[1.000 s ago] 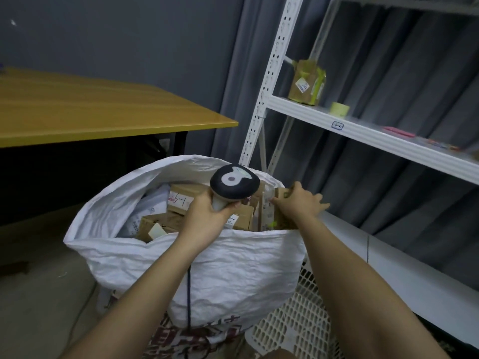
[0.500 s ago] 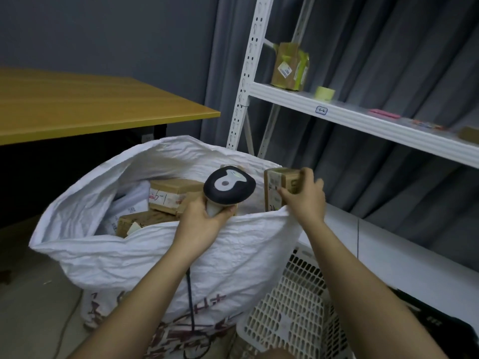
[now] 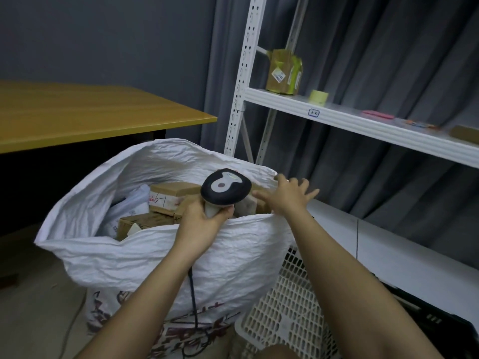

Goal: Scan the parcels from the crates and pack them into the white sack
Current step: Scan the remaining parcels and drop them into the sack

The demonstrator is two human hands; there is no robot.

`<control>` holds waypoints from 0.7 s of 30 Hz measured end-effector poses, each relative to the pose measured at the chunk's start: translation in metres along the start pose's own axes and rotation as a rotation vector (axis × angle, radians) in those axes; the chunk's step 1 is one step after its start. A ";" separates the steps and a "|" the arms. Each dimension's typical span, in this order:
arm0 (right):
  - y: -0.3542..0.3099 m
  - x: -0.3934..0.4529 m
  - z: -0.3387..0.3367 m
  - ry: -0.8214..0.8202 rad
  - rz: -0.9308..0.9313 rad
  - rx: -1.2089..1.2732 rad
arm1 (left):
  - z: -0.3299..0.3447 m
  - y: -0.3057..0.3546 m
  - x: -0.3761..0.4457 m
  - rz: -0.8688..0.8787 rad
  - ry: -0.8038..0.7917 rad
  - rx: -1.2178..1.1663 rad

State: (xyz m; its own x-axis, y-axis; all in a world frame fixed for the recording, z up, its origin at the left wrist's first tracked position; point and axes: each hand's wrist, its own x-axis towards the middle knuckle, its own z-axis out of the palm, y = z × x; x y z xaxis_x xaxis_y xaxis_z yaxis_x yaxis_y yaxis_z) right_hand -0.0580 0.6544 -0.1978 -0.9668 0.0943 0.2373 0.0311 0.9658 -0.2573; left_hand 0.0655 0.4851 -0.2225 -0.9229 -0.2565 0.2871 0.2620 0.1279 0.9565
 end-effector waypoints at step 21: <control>0.277 -0.150 -0.032 0.288 0.178 0.585 | 0.225 0.022 -0.082 0.013 -0.370 -0.097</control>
State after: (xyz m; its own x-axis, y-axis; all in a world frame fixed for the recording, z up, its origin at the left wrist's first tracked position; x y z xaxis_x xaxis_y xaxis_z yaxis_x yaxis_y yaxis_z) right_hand 0.1036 0.9153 -0.2749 -0.8512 0.3786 0.3635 -0.0370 0.6475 -0.7611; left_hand 0.0834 0.7248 -0.2361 -0.9540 0.1101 0.2788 0.2839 0.0335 0.9583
